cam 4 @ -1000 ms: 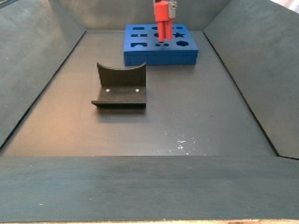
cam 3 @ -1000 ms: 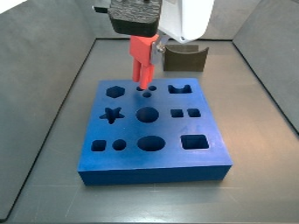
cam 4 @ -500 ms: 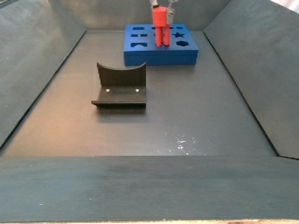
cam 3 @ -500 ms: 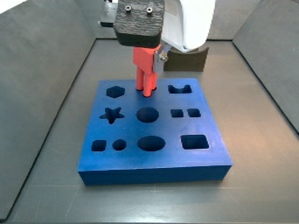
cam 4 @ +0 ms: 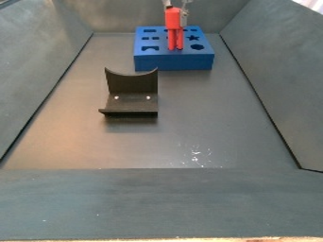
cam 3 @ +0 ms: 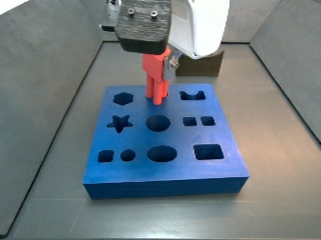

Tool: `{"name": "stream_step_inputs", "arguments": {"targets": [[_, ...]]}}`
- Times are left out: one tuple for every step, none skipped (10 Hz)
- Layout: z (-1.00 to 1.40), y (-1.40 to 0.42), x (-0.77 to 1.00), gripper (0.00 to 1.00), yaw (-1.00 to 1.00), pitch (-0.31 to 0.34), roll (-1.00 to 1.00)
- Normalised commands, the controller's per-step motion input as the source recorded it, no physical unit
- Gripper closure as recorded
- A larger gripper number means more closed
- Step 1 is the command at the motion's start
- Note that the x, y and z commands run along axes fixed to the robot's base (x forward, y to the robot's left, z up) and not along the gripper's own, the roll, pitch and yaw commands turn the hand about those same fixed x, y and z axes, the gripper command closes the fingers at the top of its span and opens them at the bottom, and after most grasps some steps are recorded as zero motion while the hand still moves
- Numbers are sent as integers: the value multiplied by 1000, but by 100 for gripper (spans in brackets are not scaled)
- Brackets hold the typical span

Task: Pick up the 3 prong object. Move up. Place the 3 prong object on the fixture. Regrasp the 3 prong object. Move to above the board. Insert the 3 prong object.
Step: Insert the 3 prong object.

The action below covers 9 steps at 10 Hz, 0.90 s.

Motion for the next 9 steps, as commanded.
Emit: {"name": "stream_step_inputs", "arguments": {"targets": [[-423, 11, 23, 100, -434, 0, 0], [-471, 17, 17, 100, -437, 0, 0], [-471, 43, 54, 100, -371, 0, 0], [-483, 0, 0, 100, -171, 0, 0], [-209, 0, 0, 100, -74, 0, 0], [0, 0, 0, 100, 0, 31, 0], [0, 0, 0, 0, 0, 0, 0], [0, 0, 0, 0, 0, 0, 6], [0, 0, 0, 0, 0, 0, 0]]}}
